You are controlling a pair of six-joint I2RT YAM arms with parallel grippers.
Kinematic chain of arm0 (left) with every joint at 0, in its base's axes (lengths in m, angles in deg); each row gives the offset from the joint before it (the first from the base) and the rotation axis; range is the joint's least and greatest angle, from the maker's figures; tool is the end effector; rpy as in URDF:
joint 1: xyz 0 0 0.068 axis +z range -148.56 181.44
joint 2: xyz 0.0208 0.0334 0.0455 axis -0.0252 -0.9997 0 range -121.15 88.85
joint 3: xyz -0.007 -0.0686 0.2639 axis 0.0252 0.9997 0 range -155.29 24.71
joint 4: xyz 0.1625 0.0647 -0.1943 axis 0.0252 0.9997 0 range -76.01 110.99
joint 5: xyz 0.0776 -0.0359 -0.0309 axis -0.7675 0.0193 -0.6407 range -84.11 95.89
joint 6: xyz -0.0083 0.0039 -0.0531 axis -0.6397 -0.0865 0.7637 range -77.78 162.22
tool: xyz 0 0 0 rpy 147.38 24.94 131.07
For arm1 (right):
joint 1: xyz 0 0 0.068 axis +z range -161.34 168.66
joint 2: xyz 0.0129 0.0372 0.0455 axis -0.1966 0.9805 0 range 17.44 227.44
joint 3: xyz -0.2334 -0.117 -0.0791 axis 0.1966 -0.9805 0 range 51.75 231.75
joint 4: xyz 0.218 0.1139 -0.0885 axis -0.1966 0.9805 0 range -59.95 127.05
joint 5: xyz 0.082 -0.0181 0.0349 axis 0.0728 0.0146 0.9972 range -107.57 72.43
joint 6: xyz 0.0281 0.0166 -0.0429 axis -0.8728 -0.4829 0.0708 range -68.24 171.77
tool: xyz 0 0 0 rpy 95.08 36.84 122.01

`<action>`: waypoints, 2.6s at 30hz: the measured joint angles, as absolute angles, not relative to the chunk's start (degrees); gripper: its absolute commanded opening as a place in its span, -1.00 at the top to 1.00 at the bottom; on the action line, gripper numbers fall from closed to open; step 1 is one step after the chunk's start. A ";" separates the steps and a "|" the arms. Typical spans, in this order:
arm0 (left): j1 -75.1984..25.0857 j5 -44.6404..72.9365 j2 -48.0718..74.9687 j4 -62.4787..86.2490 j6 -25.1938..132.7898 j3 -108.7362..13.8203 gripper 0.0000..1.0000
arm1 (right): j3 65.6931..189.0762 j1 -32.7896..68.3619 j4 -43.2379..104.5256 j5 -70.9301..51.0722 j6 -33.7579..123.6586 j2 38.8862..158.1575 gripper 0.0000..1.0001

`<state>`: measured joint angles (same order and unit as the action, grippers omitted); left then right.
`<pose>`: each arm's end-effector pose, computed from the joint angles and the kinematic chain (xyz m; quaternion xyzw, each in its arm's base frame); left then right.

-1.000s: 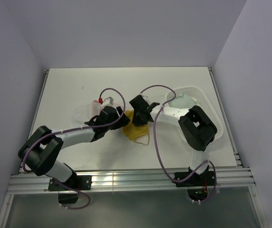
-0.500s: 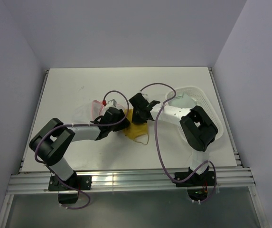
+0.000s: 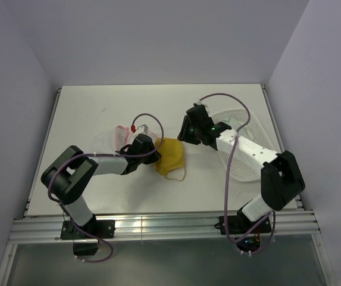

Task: Place the bra in the laundry bag and zip it closed

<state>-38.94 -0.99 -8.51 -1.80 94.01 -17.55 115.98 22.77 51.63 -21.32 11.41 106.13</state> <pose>0.2524 -0.2091 0.1394 -0.1152 0.8951 -0.2702 0.3354 0.2810 0.1876 0.2518 0.0627 0.9248 0.2022 0.3162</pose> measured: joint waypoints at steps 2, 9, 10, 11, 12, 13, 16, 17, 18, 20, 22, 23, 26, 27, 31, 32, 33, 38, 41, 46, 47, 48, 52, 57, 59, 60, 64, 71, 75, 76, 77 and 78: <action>-38.94 -0.81 -8.51 -1.80 94.01 -17.55 0.99 | 113.16 20.47 50.17 -19.77 12.08 103.61 -0.16; -38.94 0.17 -8.57 -1.89 94.01 -17.55 1.00 | 102.16 17.87 43.72 -11.05 14.12 102.19 -0.46; -38.94 0.30 -8.59 -1.93 94.01 -17.55 1.00 | 100.83 17.87 42.78 -9.91 14.14 102.19 -0.48; -38.94 0.50 -8.70 -2.07 94.01 -17.55 1.00 | 100.17 17.87 42.34 -9.12 14.12 102.21 -0.51; -38.94 0.67 -8.90 -2.11 94.01 -17.64 1.00 | 99.56 17.87 41.58 -8.16 14.01 102.21 -0.51; -38.94 0.76 -9.03 -2.17 94.01 -17.70 1.00 | 99.13 17.87 40.57 -7.26 13.92 102.26 -0.51; -38.94 1.37 -9.40 -2.59 94.03 -17.77 1.00 | 98.47 17.83 36.46 -4.55 13.13 103.26 -0.54; -38.94 1.55 -9.40 -2.70 94.03 -17.77 1.00 | 98.23 17.81 34.80 -3.59 12.70 103.98 -0.54; -38.94 1.61 -9.40 -2.79 94.03 -17.77 0.99 | 98.03 17.74 33.25 -2.63 12.26 104.84 -0.54; -38.94 1.90 -9.45 -2.92 94.03 -17.77 1.00 | 97.57 17.70 30.47 -1.04 11.41 106.74 -0.54; -38.94 2.12 -9.47 -2.96 94.03 -17.77 1.00 | 97.01 17.70 28.59 0.30 10.58 108.62 -0.54; -38.94 2.23 -9.47 -2.98 94.05 -17.77 1.00 | 96.70 17.70 27.76 0.76 10.23 109.36 -0.53; -38.94 2.64 -9.53 -3.27 94.05 -17.77 1.00 | 95.96 17.70 26.58 1.48 9.42 110.50 -0.41; -38.94 2.84 -9.58 -3.38 94.05 -17.77 0.99 | 95.83 17.70 26.21 1.61 9.22 110.56 -0.34; -38.94 3.30 -9.82 -3.77 94.18 -17.77 1.00 | 95.39 17.70 24.62 1.83 8.41 110.58 0.35; -38.94 3.36 -9.88 -3.81 94.18 -17.77 1.00 | 95.32 17.67 24.35 1.83 8.28 110.58 0.47; -38.94 3.47 -9.88 -3.81 94.18 -17.77 1.00 | 95.28 17.65 24.16 1.81 8.08 110.58 0.59; -38.92 3.69 -9.80 -3.81 94.12 -17.77 0.91 | 95.28 17.65 24.14 1.54 7.78 110.78 0.94; -38.94 3.73 -8.75 -2.76 93.70 -17.77 0.48 | 95.28 17.65 24.60 1.11 7.76 110.78 1.00; -39.05 1.90 -0.97 5.32 92.81 -18.38 -0.01 | 95.28 17.65 28.77 -1.32 8.13 107.33 1.00; -39.07 0.72 1.31 7.51 92.48 -18.95 -0.04 | 95.41 17.65 29.91 -1.97 8.24 105.75 1.00; -39.13 -0.66 3.49 9.63 92.26 -19.80 -0.07 | 95.78 17.65 31.33 -2.59 8.39 104.01 1.00; -39.16 -8.79 10.84 20.78 90.95 -26.05 -0.02 | 98.97 17.65 35.02 -4.10 9.15 99.72 1.00; -39.13 -24.44 11.05 39.35 89.70 -39.41 -0.12 | 104.09 17.65 38.04 -4.62 10.05 97.58 1.00; -38.96 -31.08 8.24 46.57 89.66 -44.06 -0.14 | 105.38 17.65 38.63 -4.55 10.27 97.51 1.00; -38.87 -33.23 6.77 49.10 89.70 -45.33 -0.18 | 105.68 17.65 38.76 -4.47 10.31 97.51 1.00; -38.02 -39.96 -0.09 58.74 89.90 -47.36 -0.21 | 106.69 17.65 40.29 -4.25 10.55 97.54 1.00; -34.70 -45.64 -10.43 69.91 89.96 -53.24 -0.18 | 108.11 17.65 41.47 -2.98 10.93 98.10 1.00; -33.43 -46.52 -13.10 71.35 89.66 -54.07 -0.17 | 108.11 17.65 41.64 -2.57 10.95 98.28 1.00; -33.28 -46.52 -13.51 71.40 89.42 -54.14 -0.16 | 108.11 17.65 41.64 -2.39 10.95 98.30 1.00; -33.21 -46.52 -13.88 71.37 89.27 -54.20 -0.16 | 108.11 17.65 41.60 -2.06 10.95 98.32 1.00; -33.10 -46.47 -14.23 71.33 88.94 -54.27 -0.15 | 108.11 17.65 41.60 -1.80 10.93 98.34 1.00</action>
